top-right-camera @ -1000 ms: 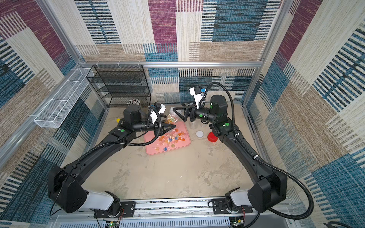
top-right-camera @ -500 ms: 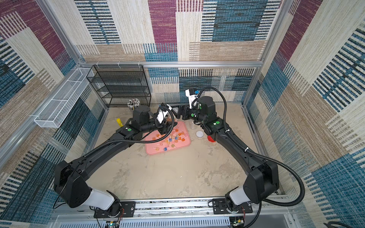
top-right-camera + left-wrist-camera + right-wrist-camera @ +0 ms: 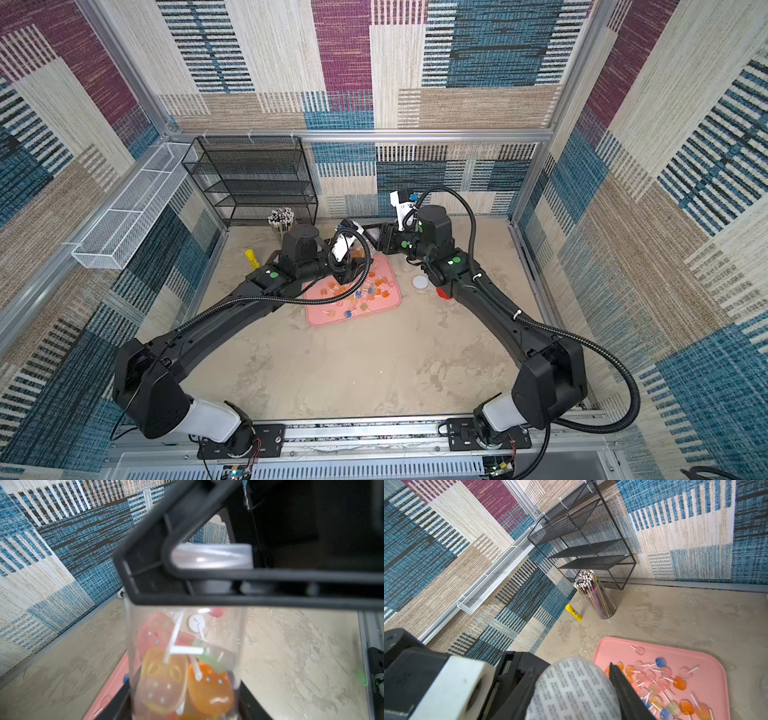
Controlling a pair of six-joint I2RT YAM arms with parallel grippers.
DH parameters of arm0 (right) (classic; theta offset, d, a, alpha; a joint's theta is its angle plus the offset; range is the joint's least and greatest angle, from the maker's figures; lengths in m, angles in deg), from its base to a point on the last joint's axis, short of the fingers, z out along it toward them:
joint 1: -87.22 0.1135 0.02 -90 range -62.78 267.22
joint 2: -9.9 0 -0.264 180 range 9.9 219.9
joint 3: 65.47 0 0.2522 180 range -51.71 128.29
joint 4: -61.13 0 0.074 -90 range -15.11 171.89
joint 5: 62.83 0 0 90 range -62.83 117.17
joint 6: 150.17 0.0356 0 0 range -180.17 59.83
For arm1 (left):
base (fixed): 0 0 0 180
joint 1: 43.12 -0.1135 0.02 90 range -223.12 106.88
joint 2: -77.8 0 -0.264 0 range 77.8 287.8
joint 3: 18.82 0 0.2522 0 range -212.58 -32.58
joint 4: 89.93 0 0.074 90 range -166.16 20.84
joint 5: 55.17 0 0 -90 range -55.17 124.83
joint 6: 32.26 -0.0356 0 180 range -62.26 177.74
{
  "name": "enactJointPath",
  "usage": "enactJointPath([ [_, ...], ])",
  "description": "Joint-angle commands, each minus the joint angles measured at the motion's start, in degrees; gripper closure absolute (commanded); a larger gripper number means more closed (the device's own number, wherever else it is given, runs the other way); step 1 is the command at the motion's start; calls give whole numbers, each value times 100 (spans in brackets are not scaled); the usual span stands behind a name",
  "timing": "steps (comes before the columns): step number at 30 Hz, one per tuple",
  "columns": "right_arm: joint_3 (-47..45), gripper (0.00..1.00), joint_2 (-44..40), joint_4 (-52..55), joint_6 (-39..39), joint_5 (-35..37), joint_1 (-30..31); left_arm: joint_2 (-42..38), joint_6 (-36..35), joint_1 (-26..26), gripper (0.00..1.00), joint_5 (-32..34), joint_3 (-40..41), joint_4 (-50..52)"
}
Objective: Pour the candies out of the jar
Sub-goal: Unscrew the lid from the jar.
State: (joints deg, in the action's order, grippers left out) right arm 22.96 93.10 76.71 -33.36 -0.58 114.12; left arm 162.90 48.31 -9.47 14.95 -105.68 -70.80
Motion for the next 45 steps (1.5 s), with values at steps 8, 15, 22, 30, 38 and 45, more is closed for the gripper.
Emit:
enactJointPath([
  [8, -170, 59, -474, -585, -1458, -2435, -62, -222, 144, -377, 100, -4168, -109, -414],
  [15, -155, 57, -594, -339, -1646, -2395, -76, -159, 215, -377, 100, -4284, -183, -341],
  [22, -47, 29, -587, -105, -1536, -1876, -187, -208, 150, -377, 100, -3777, -148, -281],
  [30, 99, 0, -655, 70, -850, -1137, -472, -321, 220, -377, 100, -2470, 81, -442],
  [38, 213, 0, -352, 97, -307, -1024, -475, -10, 116, -302, 100, -1549, -198, 25],
  [45, 153, 3, -264, 208, -329, -587, -357, 42, 5, -236, 100, -911, -206, 139],
])
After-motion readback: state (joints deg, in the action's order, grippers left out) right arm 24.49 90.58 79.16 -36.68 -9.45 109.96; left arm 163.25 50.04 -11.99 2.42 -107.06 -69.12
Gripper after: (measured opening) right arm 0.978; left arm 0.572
